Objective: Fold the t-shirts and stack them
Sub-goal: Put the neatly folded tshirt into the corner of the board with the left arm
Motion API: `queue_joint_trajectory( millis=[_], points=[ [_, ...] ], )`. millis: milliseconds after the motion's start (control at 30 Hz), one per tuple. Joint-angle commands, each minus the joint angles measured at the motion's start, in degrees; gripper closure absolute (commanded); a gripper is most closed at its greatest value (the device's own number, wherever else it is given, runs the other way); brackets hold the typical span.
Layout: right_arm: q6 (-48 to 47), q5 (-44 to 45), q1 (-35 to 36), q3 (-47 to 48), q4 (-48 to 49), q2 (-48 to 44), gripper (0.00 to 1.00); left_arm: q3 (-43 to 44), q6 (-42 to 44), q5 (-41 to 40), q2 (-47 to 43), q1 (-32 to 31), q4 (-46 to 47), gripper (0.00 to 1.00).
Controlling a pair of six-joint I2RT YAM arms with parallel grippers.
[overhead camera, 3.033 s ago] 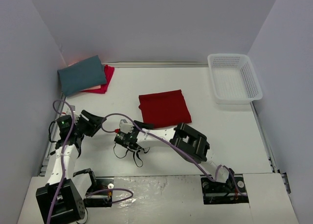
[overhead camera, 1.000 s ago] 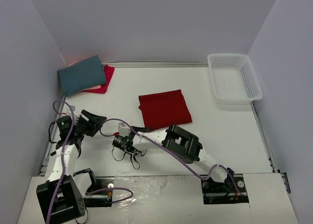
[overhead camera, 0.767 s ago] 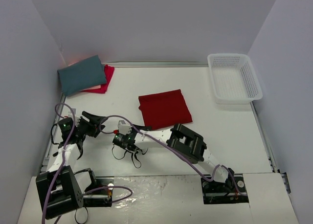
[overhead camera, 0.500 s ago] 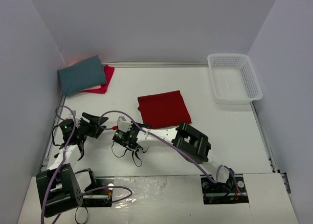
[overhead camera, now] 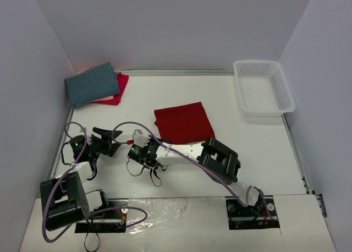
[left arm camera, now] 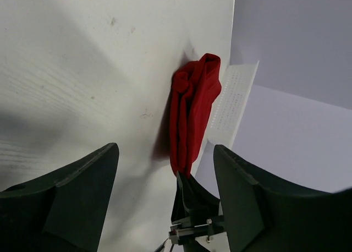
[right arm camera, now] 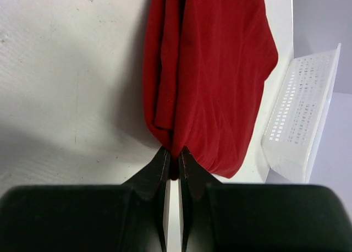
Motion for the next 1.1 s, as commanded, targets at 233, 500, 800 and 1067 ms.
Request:
queue_joint_trajectory(
  millis=[233, 500, 800, 1067],
  points=[
    [2.27, -1.08, -0.3, 0.22, -1.43, -4.95, 1.0, 2.47, 0.79, -4.36, 8.17, -6.62, 6.11, 0.31],
    [2.45, -1.7, -0.39, 0.39, -1.52, -5.13, 1.0, 1.96, -2.53, -8.49, 18.89, -11.82, 17.69, 0.3],
    [2.97, -3.54, -0.65, 0.39, -1.52, -6.27, 1.0, 4.24, -6.06, -11.92, 27.08, -17.97, 27.12, 0.26],
    [3.15, -3.72, -1.0, 0.92, -1.43, -6.27, 1.0, 5.47, -6.06, -14.64, 27.0, -22.45, 25.54, 0.25]
  ],
)
